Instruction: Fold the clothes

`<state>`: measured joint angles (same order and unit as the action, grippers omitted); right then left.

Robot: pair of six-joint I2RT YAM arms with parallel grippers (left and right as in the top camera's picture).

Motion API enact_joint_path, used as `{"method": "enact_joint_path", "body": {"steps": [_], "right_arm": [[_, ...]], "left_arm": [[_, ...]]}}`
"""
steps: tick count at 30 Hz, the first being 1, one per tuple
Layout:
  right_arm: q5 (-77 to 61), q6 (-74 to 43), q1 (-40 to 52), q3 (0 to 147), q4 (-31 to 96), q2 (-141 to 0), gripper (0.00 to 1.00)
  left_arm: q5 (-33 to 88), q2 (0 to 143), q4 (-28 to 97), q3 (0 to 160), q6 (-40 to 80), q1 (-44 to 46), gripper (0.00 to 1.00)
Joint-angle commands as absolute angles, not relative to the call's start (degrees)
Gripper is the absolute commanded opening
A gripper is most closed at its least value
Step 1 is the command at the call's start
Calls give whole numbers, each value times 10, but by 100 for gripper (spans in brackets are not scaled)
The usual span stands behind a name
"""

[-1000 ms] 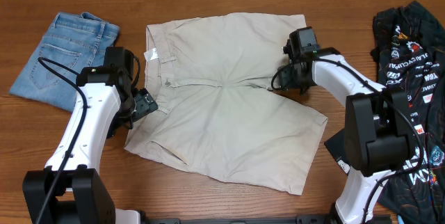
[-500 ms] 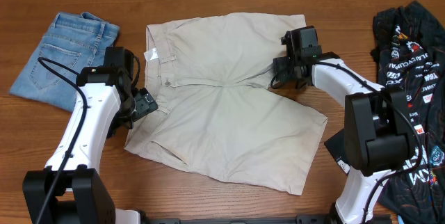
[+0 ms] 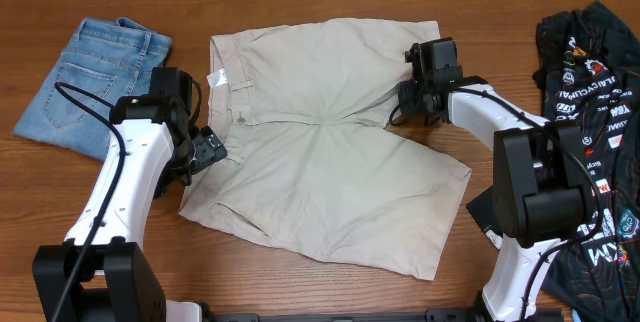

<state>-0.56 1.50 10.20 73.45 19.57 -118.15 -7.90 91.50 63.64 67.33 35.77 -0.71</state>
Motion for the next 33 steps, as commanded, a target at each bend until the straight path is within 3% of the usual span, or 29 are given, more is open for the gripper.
{"method": "enact_joint_path", "body": {"steps": [1, 7, 13, 15, 16, 17, 20, 26, 33], "right_arm": [[-4, 13, 105, 738, 234, -1196, 4], [114, 1, 105, 811, 352, -1118, 4], [130, 44, 105, 933, 534, -1060, 4], [130, 46, 105, 949, 586, -1060, 13], [126, 45, 105, 948, 609, -1060, 34], [122, 45, 105, 945, 623, -1060, 41], [111, 43, 105, 934, 645, -1062, 44], [100, 29, 105, 906, 668, -1062, 61], [120, -36, 89, 841, 583, -1063, 59]], "left_arm": [[-79, 910, 638, 679, 346, -3, 100], [-79, 910, 637, 679, 342, -3, 100], [-79, 910, 639, 679, 342, -3, 100], [-79, 910, 639, 679, 342, -3, 100], [-79, 910, 639, 679, 342, -3, 100], [-79, 910, 639, 679, 342, -3, 100], [-79, 910, 642, 679, 340, -3, 100], [-79, 910, 643, 679, 327, -3, 100], [-76, 910, 599, 679, 321, -3, 100]]}}
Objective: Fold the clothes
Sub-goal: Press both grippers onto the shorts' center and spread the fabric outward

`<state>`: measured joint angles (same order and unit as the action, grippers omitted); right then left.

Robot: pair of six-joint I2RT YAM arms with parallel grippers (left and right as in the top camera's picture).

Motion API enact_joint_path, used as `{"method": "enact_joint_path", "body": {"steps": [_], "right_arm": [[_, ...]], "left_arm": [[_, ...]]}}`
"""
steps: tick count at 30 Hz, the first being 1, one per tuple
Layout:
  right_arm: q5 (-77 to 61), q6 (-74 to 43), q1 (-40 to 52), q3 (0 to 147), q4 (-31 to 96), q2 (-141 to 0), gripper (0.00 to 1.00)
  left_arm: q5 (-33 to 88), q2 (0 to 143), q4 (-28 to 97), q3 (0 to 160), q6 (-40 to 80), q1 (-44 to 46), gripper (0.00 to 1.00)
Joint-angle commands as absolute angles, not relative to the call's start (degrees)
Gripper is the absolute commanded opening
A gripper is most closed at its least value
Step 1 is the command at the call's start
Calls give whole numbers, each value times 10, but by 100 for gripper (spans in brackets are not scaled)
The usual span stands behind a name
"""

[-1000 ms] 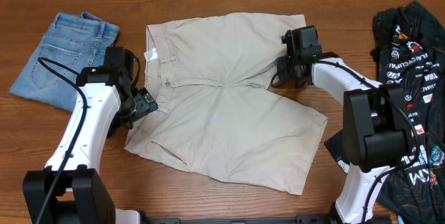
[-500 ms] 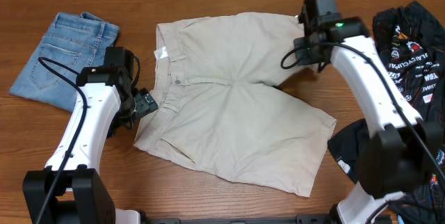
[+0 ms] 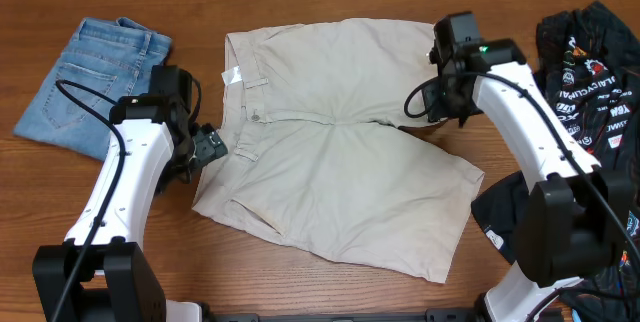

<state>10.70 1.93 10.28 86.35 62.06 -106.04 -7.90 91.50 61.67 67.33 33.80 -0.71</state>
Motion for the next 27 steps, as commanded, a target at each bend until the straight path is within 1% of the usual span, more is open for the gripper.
{"method": "enact_joint_path", "body": {"steps": [1, 3, 4, 5, 6, 7, 8, 9, 13, 15, 18, 20, 21, 22, 24, 26, 27], "right_arm": [[97, -50, 80, 833, 543, -1063, 46], [68, -50, 75, 833, 550, -1063, 17], [52, -50, 74, 833, 564, -1063, 12], [30, -50, 74, 833, 587, -1063, 12], [12, -50, 74, 833, 606, -1063, 13], [-7, -50, 74, 833, 629, -1063, 27], [-21, -50, 74, 833, 650, -1063, 36], [-29, -50, 74, 833, 669, -1063, 41], [-36, -76, 74, 833, 748, -1063, 47], [-38, -78, 74, 833, 771, -1063, 48], [-38, -102, 74, 833, 785, -1063, 49], [-40, -106, 74, 833, 779, -1063, 52], [-43, -106, 74, 833, 770, -1063, 57], [-47, -106, 74, 832, 766, -1063, 58], [-64, -105, 74, 830, 763, -1063, 54], [-80, -98, 79, 820, 762, -1063, 48], [-86, -90, 83, 811, 762, -1063, 47]], "left_arm": [[-61, 910, 580, 679, 311, -3, 99], [-33, 910, 562, 679, 278, -3, 93], [-27, 910, 560, 679, 267, -3, 91], [-24, 910, 562, 679, 261, -3, 92], [-23, 910, 568, 679, 255, -3, 93], [-23, 910, 577, 679, 252, -3, 95], [-23, 910, 587, 679, 252, -3, 96], [-23, 910, 599, 679, 252, -3, 97], [-25, 910, 646, 679, 252, -4, 100], [-18, 910, 658, 679, 252, -4, 100], [-11, 910, 665, 676, 245, -3, 100], [2, 910, 661, 673, 237, -3, 100], [13, 910, 656, 672, 237, -2, 100], [19, 910, 650, 671, 236, -2, 100], [53, 911, 626, 669, 211, 1, 95], [94, 911, 607, 668, 187, 6, 88], [110, 911, 601, 668, 175, 11, 85]]}}
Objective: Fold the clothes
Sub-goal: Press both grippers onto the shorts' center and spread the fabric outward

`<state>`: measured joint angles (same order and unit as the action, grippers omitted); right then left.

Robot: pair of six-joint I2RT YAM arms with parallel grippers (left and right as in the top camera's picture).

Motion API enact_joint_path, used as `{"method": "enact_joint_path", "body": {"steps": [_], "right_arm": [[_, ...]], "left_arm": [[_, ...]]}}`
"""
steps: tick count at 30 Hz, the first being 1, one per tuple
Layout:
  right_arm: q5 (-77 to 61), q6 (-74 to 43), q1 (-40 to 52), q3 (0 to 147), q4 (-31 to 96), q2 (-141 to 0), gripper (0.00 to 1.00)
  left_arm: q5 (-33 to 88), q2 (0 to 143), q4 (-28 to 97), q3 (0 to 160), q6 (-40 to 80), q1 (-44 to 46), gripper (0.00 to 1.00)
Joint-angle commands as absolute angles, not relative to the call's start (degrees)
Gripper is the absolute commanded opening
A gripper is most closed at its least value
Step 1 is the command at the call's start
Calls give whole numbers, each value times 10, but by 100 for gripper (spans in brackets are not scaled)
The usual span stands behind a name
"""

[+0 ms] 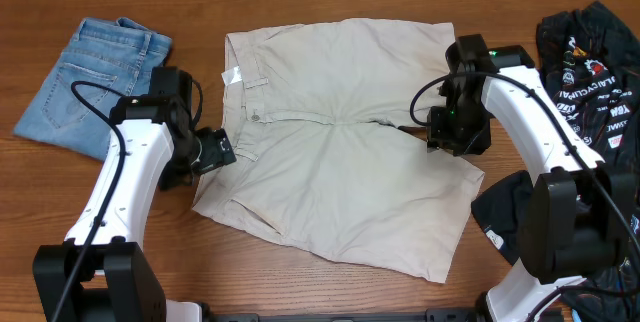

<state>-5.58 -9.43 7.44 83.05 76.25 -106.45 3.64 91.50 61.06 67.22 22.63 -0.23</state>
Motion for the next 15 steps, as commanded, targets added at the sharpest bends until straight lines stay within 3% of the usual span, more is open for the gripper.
{"method": "enact_joint_path", "body": {"steps": [1, 8, 15], "right_arm": [[-89, -88, 88, 799, 761, -1063, 46], [-91, -108, 106, 689, 662, -1063, 45], [-69, -107, 106, 625, 524, -1063, 44]], "left_arm": [[119, 911, 597, 667, 166, 17, 82], [112, 919, 545, 641, 154, 85, 71], [103, 950, 505, 612, 159, 103, 78]]}}
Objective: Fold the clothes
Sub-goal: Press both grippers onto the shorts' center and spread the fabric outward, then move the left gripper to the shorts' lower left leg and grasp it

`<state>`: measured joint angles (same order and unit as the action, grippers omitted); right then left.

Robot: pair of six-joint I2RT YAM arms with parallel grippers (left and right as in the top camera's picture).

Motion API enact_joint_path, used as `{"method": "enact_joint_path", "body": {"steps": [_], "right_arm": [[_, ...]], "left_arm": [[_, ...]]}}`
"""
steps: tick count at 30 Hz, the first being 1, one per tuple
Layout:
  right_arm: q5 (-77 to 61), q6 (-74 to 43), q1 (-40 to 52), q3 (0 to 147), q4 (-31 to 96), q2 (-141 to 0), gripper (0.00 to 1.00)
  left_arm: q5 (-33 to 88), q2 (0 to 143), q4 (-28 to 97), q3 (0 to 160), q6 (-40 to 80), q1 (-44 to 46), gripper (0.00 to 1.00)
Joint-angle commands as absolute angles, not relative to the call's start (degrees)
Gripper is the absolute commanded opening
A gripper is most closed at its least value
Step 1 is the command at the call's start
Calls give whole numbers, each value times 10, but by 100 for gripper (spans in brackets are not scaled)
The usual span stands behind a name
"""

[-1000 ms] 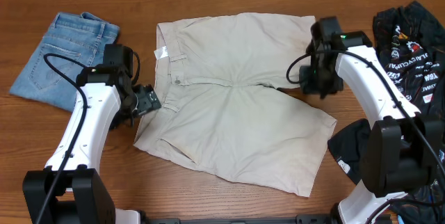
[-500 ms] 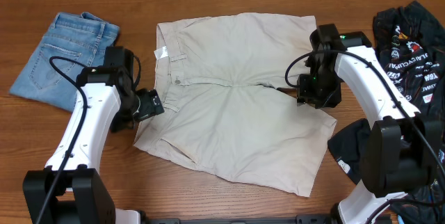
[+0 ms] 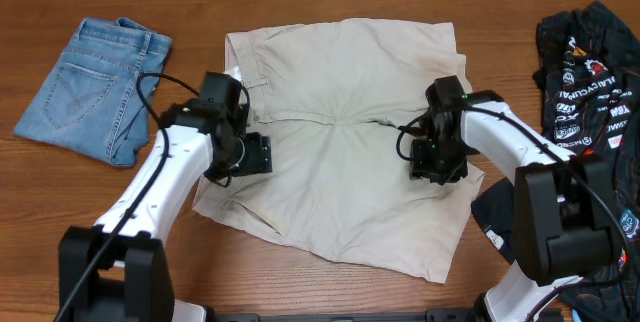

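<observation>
Beige shorts (image 3: 340, 132) lie spread flat in the middle of the table, waistband to the left and both legs to the right. My left gripper (image 3: 253, 154) is over the shorts' left part, just below the waistband. On the other side, my right gripper (image 3: 428, 162) sits low over the near leg, close to the crotch seam. Both gripper heads point down at the cloth. Their fingers are hidden from above, so open or shut does not show.
Folded blue jeans (image 3: 92, 87) lie at the back left of the wooden table (image 3: 300, 297). A black printed garment (image 3: 592, 102) is heaped along the right side, reaching down past the right arm's base.
My left gripper has moved right, from the shorts' left edge onto the cloth. My right gripper has moved left and nearer, from the right edge onto the near leg. The shorts lie as before.
At first my right gripper was at the far leg's hem and my left beside the waistband. Then the shorts lay a little further right. The right gripper was later at their right edge. Now both grippers are over the cloth.
</observation>
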<state>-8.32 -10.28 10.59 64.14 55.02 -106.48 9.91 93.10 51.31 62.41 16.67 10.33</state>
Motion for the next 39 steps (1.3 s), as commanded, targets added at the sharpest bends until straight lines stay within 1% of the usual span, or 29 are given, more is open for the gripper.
{"method": "enact_joint_path", "body": {"steps": [1, 5, 9, 11, 16, 20, 24, 27, 30, 33, 34, 36, 39], "right_arm": [[-69, -107, 106, 619, 504, -1063, 44], [-69, -107, 106, 602, 437, -1065, 44], [-69, -107, 106, 600, 378, -1067, 44], [-64, -105, 106, 600, 349, -1067, 41], [-60, -105, 106, 600, 278, -1067, 40], [-60, -105, 106, 600, 218, -1067, 40], [-50, -105, 106, 600, 163, -1067, 40], [-50, -105, 105, 600, 126, -1067, 40], [-43, -105, 104, 601, 98, -1067, 40], [-43, -97, 104, 606, 100, -1067, 41], [-44, -91, 104, 610, 111, -1067, 42], [-39, -85, 104, 629, 161, -1064, 54], [-15, -86, 102, 663, 239, -1048, 70]], "left_arm": [[103, 958, 504, 611, 159, 103, 80], [103, 993, 486, 611, 163, 103, 85], [103, 1022, 449, 611, 168, 103, 86], [103, 1035, 426, 611, 168, 103, 87], [98, 1061, 350, 611, 174, 101, 88], [80, 1065, 296, 611, 185, 101, 91], [66, 1065, 248, 611, 189, 101, 91], [55, 1065, 227, 612, 221, 98, 92], [56, 1065, 221, 612, 248, 91, 92], [58, 1064, 239, 614, 249, 86, 89], [56, 1062, 250, 616, 248, 83, 88], [55, 1054, 285, 629, 243, 75, 88], [55, 1029, 349, 658, 223, 62, 93]]}}
